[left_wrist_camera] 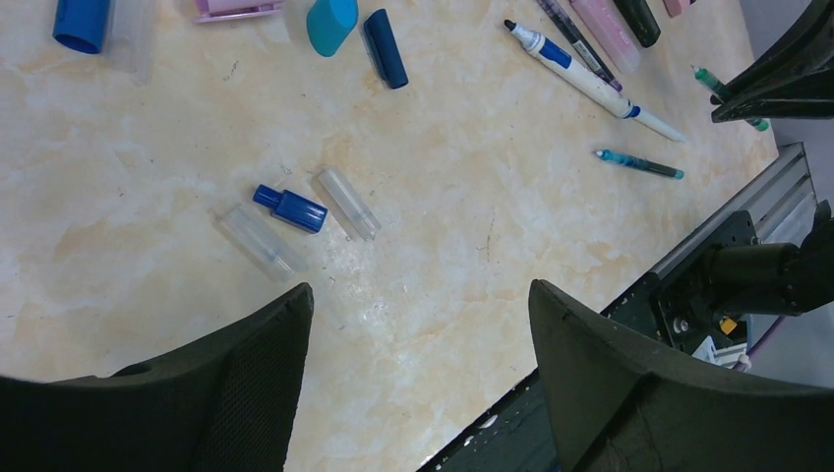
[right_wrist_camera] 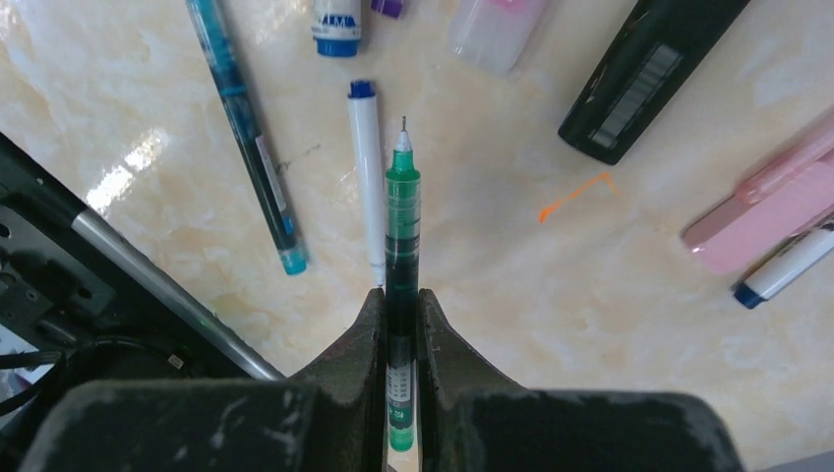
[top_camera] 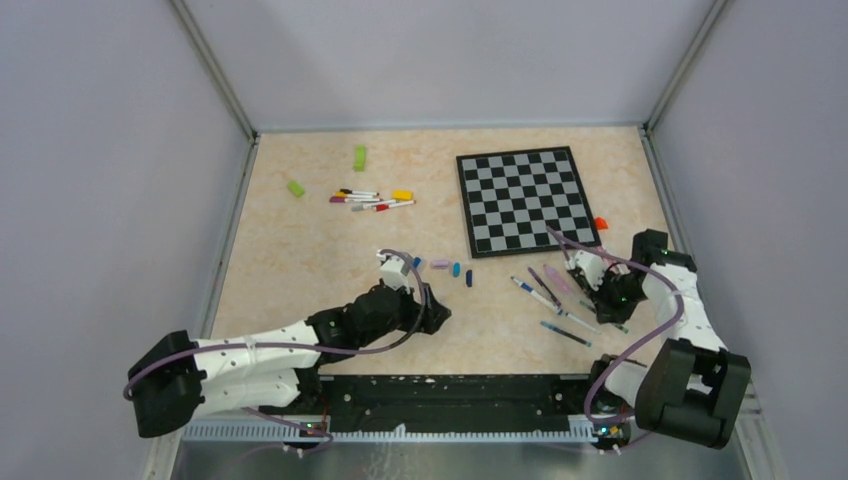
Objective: Open the pen caps
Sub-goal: Place the pen at the center of the board.
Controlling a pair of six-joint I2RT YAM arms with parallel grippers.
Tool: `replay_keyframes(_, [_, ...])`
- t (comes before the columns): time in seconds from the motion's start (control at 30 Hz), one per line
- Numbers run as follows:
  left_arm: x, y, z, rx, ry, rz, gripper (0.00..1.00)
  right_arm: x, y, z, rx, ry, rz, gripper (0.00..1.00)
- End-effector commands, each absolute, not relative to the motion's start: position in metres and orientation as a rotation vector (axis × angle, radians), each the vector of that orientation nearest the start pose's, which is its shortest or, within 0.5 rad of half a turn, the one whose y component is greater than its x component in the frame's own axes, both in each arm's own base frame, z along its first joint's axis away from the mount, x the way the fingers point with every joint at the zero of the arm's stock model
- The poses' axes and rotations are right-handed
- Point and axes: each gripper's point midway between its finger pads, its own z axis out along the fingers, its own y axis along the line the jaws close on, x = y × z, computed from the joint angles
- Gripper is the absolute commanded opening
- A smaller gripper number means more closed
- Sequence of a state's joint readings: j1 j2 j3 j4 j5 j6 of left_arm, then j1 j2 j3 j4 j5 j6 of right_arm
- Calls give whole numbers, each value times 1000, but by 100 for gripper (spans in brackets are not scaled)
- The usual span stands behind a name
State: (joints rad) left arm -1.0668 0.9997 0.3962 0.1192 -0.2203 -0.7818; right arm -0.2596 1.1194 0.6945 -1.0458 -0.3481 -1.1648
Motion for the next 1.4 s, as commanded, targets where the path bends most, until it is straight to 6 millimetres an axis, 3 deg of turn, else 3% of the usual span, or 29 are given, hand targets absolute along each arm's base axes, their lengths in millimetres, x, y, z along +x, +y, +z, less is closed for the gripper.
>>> replay_keyframes(0.0, [170,-277,116,141,2085,-940,83,151,-32,41,-1331,2570,266,0])
replay_keyframes(0.17, [171,-277,118,139,2079,-943,83,154,-39,31,-1328,2598,246,3])
replay_keyframes(0.7, [171,-274,118,124,2080,-940,84,169,-35,21,-1228,2632,321,10])
replay_keyframes(0.93, [171,-272,120,119,2074,-937,84,171,-31,19,-1211,2630,367,24])
replay_keyframes(1.17, [172,-272,121,113,2072,-935,84,175,-27,30,-1205,2596,373,30])
replay_keyframes(1.37, [178,-265,124,109,2061,-883,87,185,-23,57,-1195,2524,355,31])
